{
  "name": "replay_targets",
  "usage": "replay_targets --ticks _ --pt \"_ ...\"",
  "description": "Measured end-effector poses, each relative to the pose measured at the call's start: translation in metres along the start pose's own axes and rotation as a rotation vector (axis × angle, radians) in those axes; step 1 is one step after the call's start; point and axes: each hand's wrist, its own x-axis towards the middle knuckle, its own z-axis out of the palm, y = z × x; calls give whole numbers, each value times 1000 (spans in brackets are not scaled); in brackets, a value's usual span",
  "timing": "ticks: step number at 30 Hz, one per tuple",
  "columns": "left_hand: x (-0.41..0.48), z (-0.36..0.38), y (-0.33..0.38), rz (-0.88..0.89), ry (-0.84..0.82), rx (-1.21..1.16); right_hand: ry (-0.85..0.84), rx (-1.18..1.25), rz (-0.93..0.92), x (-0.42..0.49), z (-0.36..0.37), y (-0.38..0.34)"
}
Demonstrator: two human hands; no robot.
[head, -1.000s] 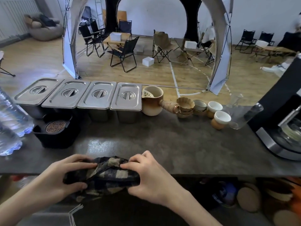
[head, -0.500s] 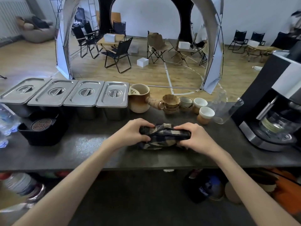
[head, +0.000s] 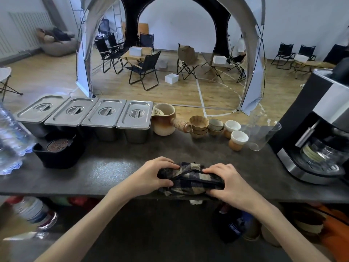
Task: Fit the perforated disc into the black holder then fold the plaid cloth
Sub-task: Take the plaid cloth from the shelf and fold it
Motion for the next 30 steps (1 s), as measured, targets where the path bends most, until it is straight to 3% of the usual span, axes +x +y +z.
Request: replay_targets --ticks 9,15,21,30 --pt "-18 -3 8 -7 24 8 57 25 -9 -14 4 -11" --pt "-89 -2 -5 -8 73 -37 71 95 -124 -47 41 -40" --pt "-166 25 -81 -135 50 -80 -63 157 -138 -55 153 -58" --pt "-168 91 -229 -308 -17 28 -112 64 21 -10 318 -43"
